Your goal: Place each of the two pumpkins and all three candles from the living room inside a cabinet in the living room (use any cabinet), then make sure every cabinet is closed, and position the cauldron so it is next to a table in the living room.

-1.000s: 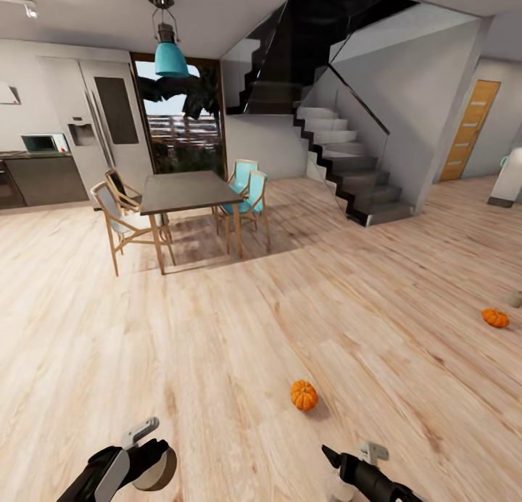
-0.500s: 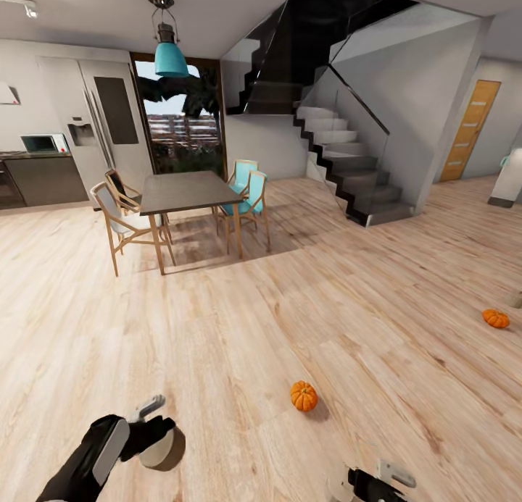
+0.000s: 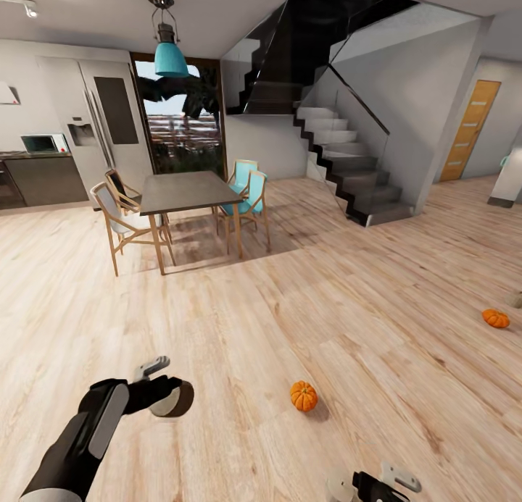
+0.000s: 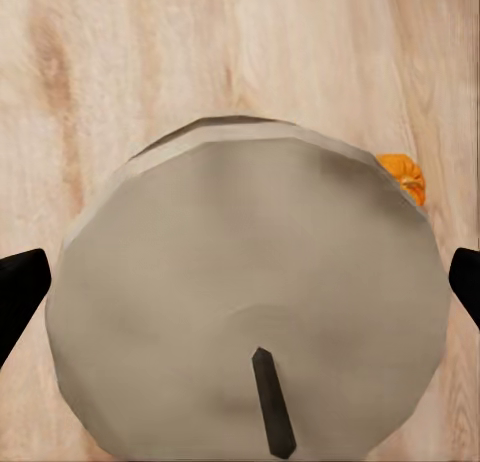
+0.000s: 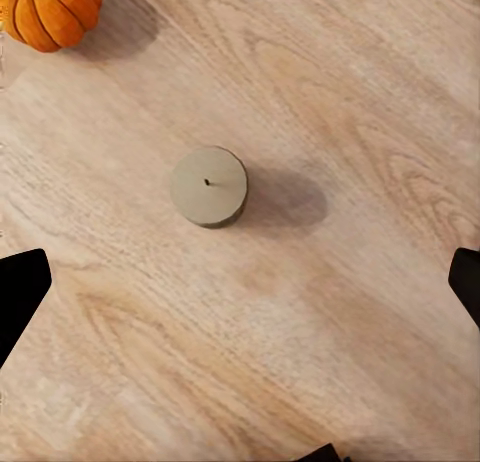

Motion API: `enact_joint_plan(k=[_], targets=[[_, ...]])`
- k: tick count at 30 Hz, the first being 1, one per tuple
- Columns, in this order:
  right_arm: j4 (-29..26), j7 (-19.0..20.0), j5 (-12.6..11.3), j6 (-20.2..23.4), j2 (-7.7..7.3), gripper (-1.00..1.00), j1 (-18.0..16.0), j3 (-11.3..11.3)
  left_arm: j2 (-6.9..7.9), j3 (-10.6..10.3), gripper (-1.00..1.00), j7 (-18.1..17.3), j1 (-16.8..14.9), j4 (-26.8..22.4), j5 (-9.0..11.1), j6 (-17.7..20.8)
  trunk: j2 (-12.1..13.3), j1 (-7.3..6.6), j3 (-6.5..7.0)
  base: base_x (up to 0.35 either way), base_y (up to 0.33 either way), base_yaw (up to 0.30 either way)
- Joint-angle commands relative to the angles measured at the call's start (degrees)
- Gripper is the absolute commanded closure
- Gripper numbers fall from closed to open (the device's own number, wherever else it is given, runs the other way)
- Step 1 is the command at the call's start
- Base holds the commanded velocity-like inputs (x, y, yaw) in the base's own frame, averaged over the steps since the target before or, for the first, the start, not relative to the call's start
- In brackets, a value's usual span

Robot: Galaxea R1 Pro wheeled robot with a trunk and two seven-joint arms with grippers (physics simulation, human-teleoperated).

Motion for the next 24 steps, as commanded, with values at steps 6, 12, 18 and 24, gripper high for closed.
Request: enact_joint_plan(k=[6,12,18,24], targets=[[-0.2,0.2,-1.1,-4.9,-0.04,-1.0,0.0,0.5,-0.17,-1.7,1.0,0.0,0.0,0.1,0.7,0.3,0.0,0.0,-0.06,0.089,-0.026,0.0],[-0.3,0.3,-1.1,-5.5,-0.04,-1.0,0.0,0.5,-0.18,-1.9,1.0,-0.1,0.0,0.1,0.7,0.3,0.0,0.0,-0.06,0.153,-0.048,0.0],[-0.3,0.3,-0.5,-5.8,-0.04,-1.0,0.0,0.6,-0.2,-2.0,1.0,0.0,0.0,0.1,0.8,0.3,0.0,0.0,-0.06,0.068,-0.27,0.0],[-0.2,0.3,-0.7,-6.2,-0.04,-1.0,0.0,0.6,-0.46,-2.2,1.0,-0.1,0.0,-0.2,0.7,0.3,0.0,0.0,-0.06,0.003,-0.172,0.0]])
